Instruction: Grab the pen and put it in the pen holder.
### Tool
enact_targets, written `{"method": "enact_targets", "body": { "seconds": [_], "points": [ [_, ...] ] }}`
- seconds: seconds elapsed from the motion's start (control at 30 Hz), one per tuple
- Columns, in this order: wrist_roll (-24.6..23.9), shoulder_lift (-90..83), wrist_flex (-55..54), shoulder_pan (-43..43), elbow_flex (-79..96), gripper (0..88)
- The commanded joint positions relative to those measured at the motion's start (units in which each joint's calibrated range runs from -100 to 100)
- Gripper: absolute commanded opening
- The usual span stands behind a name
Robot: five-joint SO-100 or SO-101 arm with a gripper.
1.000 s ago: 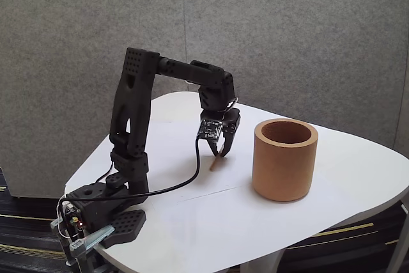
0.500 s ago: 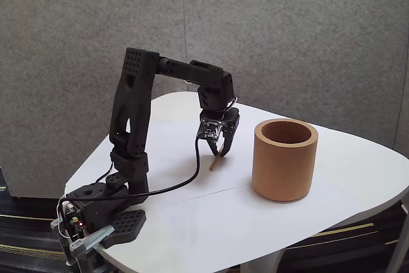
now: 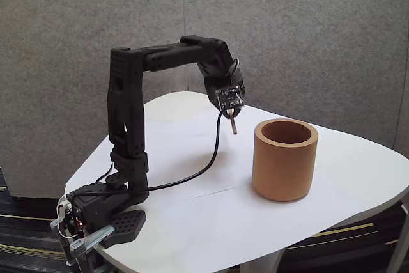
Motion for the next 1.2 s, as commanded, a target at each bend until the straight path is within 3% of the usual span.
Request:
{"method": "enact_targets", "body": {
  "seconds": [0.0,0.3,0.53,0.83,1.17],
  "points": [
    [3.4,-10.9,0.4,-0.4,-4.8,0.6],
    [12.6,-31.3,0.4,-1.6,-4.6,0.6],
    [28.2,-40.5,0.3,-0.4,-3.8,0.6],
    [48.7,-41.0,-0.8,7.6,-3.2,0.6],
    [62.6,-41.1,-30.2,15.1,12.5,0.6]
  ]
}}
